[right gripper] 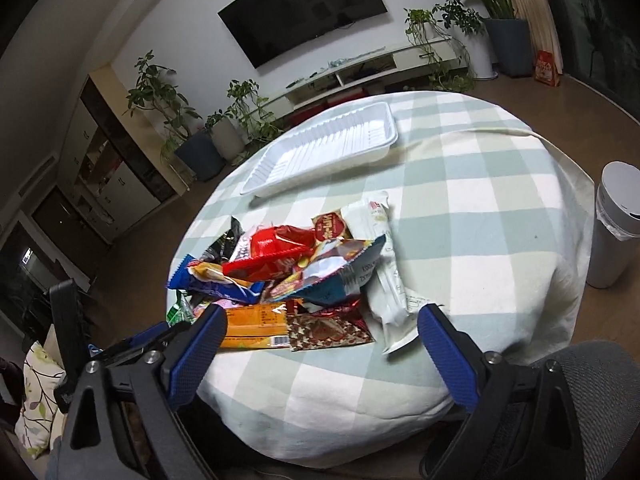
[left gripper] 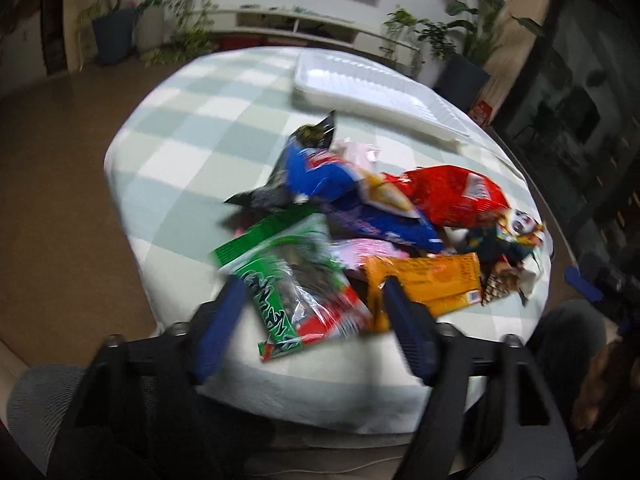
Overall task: Organize snacks
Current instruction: 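Grasp the green seed bag with the left tool while the right tool grasps the white long packet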
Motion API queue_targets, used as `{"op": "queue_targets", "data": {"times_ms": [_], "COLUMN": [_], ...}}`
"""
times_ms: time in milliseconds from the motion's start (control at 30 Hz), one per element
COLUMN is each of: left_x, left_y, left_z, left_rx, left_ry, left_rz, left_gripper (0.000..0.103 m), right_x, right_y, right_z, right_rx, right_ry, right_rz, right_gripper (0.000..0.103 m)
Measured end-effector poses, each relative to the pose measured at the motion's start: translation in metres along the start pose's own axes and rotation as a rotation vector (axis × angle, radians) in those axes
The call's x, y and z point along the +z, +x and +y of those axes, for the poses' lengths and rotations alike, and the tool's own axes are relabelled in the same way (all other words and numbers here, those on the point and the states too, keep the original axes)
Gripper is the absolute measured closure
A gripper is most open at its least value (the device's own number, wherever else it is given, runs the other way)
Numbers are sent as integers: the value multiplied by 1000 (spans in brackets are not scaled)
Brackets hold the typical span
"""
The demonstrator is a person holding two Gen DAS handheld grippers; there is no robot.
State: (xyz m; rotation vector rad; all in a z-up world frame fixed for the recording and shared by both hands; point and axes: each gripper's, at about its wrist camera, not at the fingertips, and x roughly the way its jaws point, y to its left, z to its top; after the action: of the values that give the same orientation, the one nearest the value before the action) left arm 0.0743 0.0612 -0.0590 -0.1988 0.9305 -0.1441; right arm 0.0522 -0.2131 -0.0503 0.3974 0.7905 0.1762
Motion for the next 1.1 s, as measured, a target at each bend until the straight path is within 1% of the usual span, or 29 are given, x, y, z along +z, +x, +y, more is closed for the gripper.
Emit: {"op": "queue_targets", "data": {"times_ms": [33, 100, 200, 300, 500, 600, 667, 733, 767, 800, 900, 1033, 1100], "left_x": [0, 1, 2, 1, -1, -4, -4, -4, -4, -4, -5, -6, -5], "left_y": [1, 3, 10, 17, 22, 22, 22, 21, 21, 20, 18, 16, 14], "left_z": [4, 10, 11, 9, 3, 2, 3, 4, 4, 4, 4, 5, 4], "left_rx": [-15, -17, -17, -15, 53, 62, 65, 62, 56, 50, 39, 34, 32], "left_ry": [-20, -44, -41, -38, -1, 9, 9, 7, 6, 7, 16, 23, 34], "left_rz": [3, 2, 17, 50, 52, 49, 47, 44, 43, 43, 41, 37, 33], "left_gripper": [41, 41, 41, 41, 41, 41, 45, 52, 54, 62, 65, 68, 69], "right_x": [-1, -1, -2, -3, -4, -5, -5, -5, -6, -7, -8, -9, -9], "right_y": [3, 7, 16, 20, 22, 22, 22, 22, 22, 22, 21, 20, 20], "right_z": [-2, -5, -9, -10, -11, -11, -9, -7, -6, -4, 0, 2, 2], "right_rx": [-2, 2, 3, 8, -3, -7, -10, -16, -20, -23, -25, -35, -37], "right_ry": [3, 16, 31, 34, 31, 23, 15, -1, -11, -16, -42, -60, -62], "right_rz": [6, 15, 39, 53, 53, 51, 50, 53, 55, 56, 60, 58, 58], "right_gripper": [5, 5, 5, 5, 5, 5, 7, 10, 12, 15, 21, 26, 30]}}
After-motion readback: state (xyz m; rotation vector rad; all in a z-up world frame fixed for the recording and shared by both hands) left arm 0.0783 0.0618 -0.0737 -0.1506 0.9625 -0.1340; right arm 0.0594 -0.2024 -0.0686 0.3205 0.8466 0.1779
